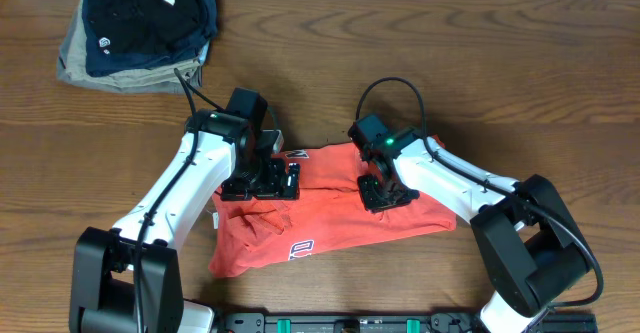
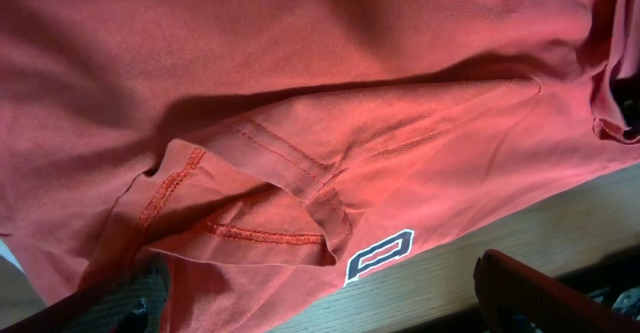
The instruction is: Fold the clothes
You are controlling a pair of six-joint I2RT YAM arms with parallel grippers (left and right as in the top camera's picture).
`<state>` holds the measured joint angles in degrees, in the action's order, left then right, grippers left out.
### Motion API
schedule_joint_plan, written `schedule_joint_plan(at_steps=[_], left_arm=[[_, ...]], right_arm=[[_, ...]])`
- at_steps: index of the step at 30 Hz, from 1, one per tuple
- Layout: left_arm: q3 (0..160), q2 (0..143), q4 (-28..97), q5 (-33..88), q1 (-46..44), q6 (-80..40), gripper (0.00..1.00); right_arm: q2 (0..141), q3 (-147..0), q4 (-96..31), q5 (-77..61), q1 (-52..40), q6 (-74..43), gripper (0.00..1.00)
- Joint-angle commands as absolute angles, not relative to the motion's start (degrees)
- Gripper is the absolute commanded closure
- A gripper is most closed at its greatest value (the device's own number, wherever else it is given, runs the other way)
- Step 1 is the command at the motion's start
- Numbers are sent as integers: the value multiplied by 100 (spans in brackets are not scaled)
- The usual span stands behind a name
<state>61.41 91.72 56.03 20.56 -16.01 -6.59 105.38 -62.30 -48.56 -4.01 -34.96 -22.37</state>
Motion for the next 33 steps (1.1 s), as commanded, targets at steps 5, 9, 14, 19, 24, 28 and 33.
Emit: schedule_joint_plan(at_steps=[5,9,14,19,24,28,33], left_arm=[[6080,9172,5625,1986,-1594,-628,2],[6080,9172,5623,1986,-1594,-628,2],[6064,9172,5599,1984,-1594,-628,2],[6042,9172,5605,1986,-1594,-628,2],[6027,9172,5605,1986,-1594,-628,2],[6023,9172,5605,1986,-1594,-628,2],[6023,9172,5605,1984,-1594,-628,2]], right_arm=[[10648,-6296,-5153,-493,-3573,-2591,99],[10521,-6587,-5839,-495,-3542,-2582,99],[10350,-7072,-6630,-497,-3570,-2567,99],[10186,-7338,-6834,-639,-3564,-2523,99],[10191,-7262,-6785,-1227,-3632,-2309,99],[10191,-7022,-6530,-1243,-3826,-2327,99],[10191,-6801,-6353,-1251,-3983,-2655,77]])
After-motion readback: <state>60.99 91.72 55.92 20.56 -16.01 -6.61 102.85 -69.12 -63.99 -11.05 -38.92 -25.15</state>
